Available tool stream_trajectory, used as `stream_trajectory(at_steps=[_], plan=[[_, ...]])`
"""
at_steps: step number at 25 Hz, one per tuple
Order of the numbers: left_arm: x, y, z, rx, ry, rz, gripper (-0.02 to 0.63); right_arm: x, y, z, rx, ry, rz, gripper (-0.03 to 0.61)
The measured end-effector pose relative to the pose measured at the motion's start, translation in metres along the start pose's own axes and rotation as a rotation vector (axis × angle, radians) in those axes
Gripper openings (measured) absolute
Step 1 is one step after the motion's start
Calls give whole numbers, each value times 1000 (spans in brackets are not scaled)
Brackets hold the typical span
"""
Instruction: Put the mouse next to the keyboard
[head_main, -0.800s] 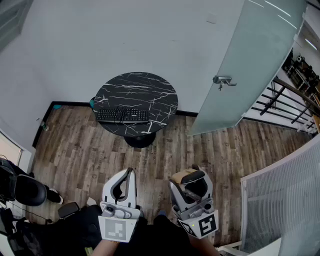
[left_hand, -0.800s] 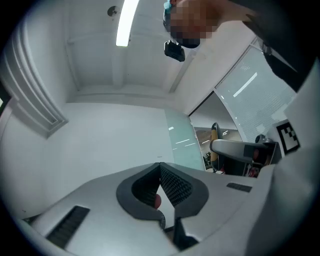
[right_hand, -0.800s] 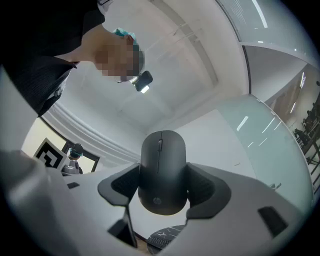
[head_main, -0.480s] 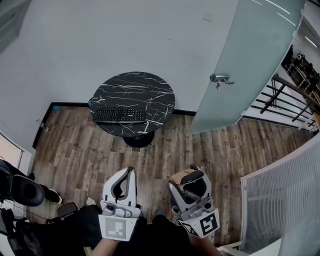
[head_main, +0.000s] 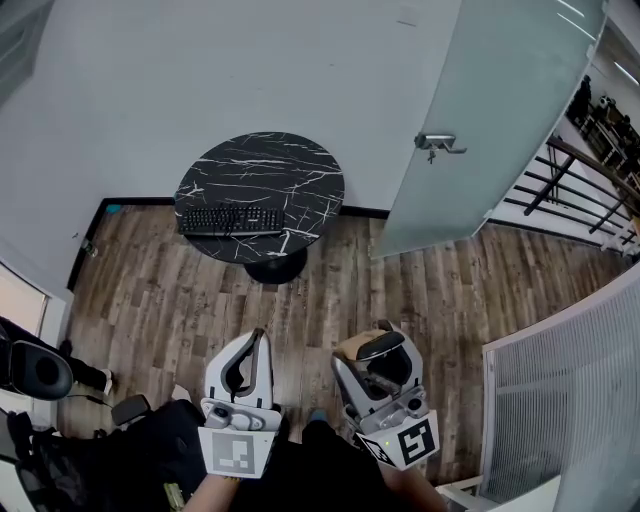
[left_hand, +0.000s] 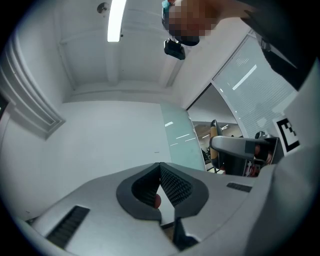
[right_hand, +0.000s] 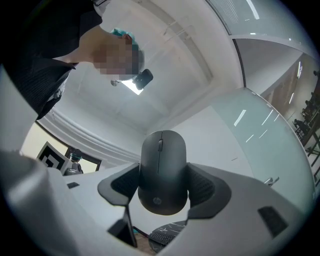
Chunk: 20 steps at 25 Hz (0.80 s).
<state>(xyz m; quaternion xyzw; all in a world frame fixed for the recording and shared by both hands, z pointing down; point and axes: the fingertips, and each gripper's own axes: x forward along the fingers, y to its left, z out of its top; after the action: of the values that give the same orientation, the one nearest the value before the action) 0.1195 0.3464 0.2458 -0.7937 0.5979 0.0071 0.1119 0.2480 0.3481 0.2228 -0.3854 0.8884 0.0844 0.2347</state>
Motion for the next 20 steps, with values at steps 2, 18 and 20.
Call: stream_trajectory(at_steps=[2, 18, 20], plan=[[2, -1, -3, -8, 2, 2, 6, -2, -6, -5, 17, 13, -15, 299], [50, 44, -23, -68, -13, -67, 6, 48, -17, -37, -36, 64, -109, 299], [53, 58, -29, -79, -1, -66, 6, 60, -13, -41, -44, 65, -110, 299]])
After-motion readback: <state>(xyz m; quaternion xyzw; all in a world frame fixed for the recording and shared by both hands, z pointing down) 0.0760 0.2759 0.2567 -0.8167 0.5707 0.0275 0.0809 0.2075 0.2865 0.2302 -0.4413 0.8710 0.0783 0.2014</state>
